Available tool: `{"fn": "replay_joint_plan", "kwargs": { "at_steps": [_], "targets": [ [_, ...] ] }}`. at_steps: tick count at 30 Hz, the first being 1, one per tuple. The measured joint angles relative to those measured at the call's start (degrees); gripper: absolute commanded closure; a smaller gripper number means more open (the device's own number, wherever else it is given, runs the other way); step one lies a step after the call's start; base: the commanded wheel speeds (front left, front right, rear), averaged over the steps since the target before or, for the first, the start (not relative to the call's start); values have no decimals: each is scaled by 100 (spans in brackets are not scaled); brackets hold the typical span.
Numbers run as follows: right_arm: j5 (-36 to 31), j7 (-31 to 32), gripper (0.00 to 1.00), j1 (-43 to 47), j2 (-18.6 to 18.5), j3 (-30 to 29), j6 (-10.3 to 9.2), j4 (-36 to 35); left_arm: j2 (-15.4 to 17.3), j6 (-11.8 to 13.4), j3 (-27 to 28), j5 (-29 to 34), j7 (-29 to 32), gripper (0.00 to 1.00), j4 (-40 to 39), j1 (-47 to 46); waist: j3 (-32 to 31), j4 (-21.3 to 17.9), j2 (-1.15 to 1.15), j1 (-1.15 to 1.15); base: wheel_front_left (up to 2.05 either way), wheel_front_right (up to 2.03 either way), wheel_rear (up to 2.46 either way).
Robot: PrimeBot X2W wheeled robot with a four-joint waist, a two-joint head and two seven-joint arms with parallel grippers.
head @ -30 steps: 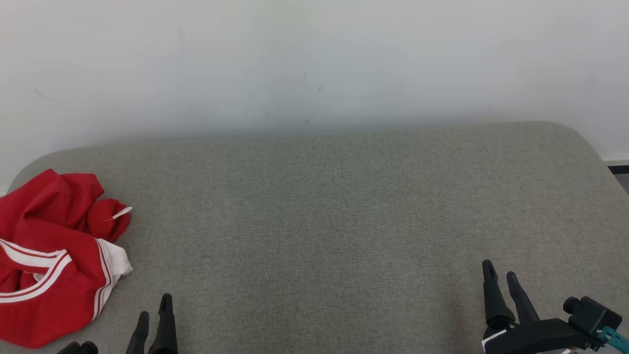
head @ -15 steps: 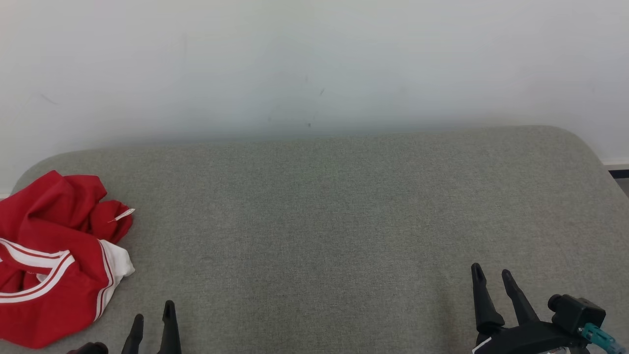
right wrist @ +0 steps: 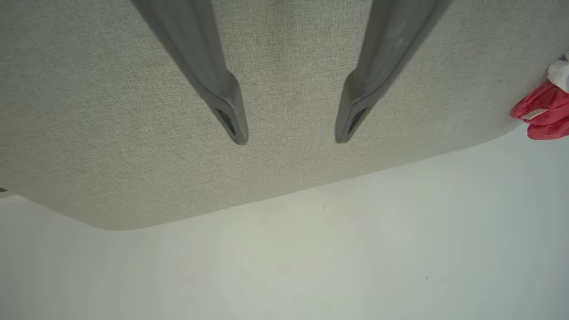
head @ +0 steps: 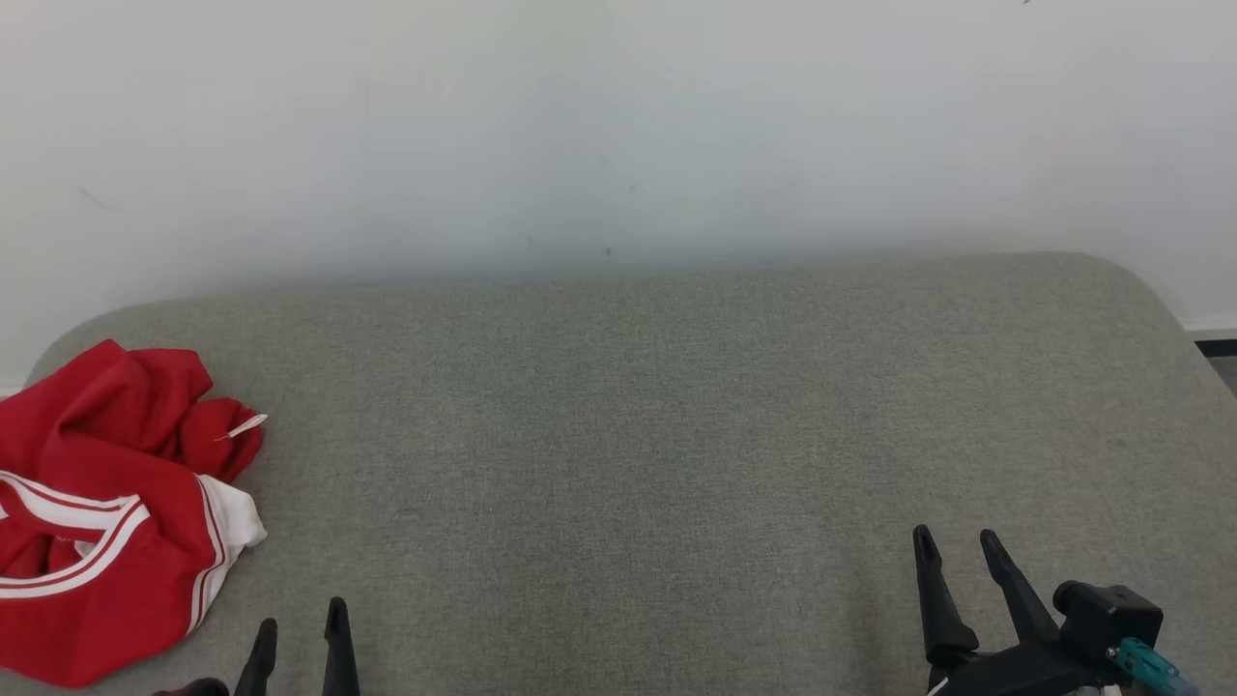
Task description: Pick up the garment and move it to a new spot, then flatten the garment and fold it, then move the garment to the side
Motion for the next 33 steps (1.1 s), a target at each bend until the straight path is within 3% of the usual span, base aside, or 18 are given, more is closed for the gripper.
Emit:
{"fn": "replay_joint_plan", "kwargs": {
  "at_steps": [25, 33],
  "targets": [
    [-1263, -247, 0, 80, -2, 73, 0, 0, 49, 52, -136, 1279, -308, 0, -103, 89, -68, -9, 0, 0, 0, 0, 0],
    [-1581, -302, 0, 92, -3, 82, 0, 11, 31, 69, -126, 1428, -394, 0, -116, 121, -103, -12, 0, 0, 0, 0, 0]
  ]
}}
